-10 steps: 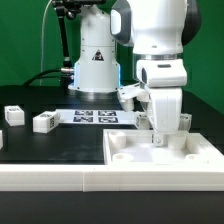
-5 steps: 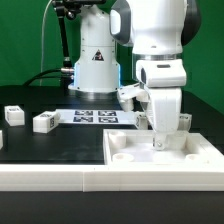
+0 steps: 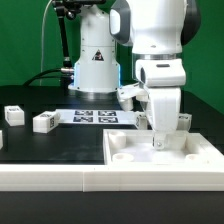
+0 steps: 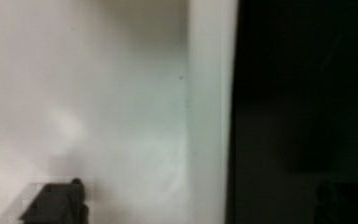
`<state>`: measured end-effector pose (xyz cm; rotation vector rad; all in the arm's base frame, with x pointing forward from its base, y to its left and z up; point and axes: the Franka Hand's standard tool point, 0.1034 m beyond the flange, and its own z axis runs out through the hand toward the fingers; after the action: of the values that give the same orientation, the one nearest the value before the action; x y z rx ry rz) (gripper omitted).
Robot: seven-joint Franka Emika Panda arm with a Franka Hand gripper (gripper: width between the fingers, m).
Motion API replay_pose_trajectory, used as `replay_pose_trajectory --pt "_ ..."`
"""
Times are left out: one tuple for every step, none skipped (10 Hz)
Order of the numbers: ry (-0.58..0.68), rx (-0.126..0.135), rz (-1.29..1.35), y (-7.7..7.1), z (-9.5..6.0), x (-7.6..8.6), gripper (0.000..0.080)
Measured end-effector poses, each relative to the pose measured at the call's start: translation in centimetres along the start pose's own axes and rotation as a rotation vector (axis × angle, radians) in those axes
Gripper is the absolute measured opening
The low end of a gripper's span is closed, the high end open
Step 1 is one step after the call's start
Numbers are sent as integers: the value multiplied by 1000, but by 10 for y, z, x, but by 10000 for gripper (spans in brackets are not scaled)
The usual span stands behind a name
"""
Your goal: Assemble one leg
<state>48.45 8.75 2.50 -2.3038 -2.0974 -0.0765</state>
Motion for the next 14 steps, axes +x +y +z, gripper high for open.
replay_pose_trajectory --pt "-4 -12 43 -5 -13 3 649" --pt "-7 -25 82 -8 -25 6 649" --pt "-6 -34 104 -11 -30 6 649" --pt "-2 -41 130 -10 -30 6 649" --pt "-3 -39 132 -10 -29 6 649" --pt "-2 -39 160 -10 -29 6 649" --pt "-1 -38 220 -10 -29 6 649" --pt "4 -41 319 -11 -29 6 649" --pt "21 -49 437 -14 -27 3 649" --pt "39 -52 604 -21 -25 2 649" --pt "54 -50 755 -26 -23 4 649" --pt "69 -48 902 -31 -21 10 649" --pt "80 -46 1028 -35 -20 21 649" --pt "86 -34 1155 -38 -19 27 649"
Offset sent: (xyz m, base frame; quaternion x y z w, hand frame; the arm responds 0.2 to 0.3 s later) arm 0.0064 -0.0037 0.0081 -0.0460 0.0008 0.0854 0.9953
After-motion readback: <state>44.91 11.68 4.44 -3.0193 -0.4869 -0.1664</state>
